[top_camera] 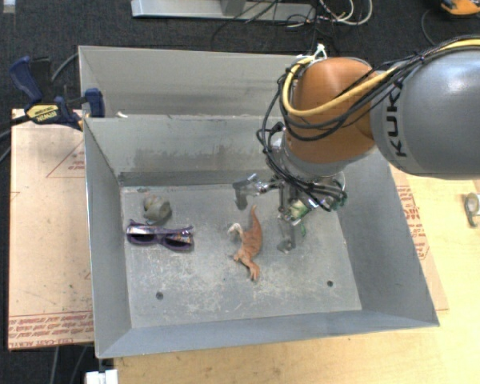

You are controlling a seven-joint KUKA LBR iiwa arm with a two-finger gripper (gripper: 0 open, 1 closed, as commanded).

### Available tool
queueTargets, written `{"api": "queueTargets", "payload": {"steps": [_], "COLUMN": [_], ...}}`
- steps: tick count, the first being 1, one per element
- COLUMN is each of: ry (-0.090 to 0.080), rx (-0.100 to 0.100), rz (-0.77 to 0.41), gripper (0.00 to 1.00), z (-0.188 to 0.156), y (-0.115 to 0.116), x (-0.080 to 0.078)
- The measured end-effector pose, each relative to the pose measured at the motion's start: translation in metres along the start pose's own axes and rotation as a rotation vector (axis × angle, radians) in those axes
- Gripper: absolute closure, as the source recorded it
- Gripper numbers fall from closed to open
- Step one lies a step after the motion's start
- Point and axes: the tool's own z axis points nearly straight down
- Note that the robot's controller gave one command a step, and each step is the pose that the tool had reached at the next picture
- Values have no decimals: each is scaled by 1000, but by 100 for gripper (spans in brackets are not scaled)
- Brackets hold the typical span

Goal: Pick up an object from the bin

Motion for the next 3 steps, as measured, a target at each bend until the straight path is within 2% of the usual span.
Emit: {"api": "queueTargets", "payload": {"steps": [1, 2, 3], "ry": [6, -9, -6], "rx": [-3, 2, 2], "rz": [121, -360, -306], "gripper": [0, 0, 100], "z": [34, 90, 88], "y": [-3, -5, -7], "x": [14, 10, 9]}}
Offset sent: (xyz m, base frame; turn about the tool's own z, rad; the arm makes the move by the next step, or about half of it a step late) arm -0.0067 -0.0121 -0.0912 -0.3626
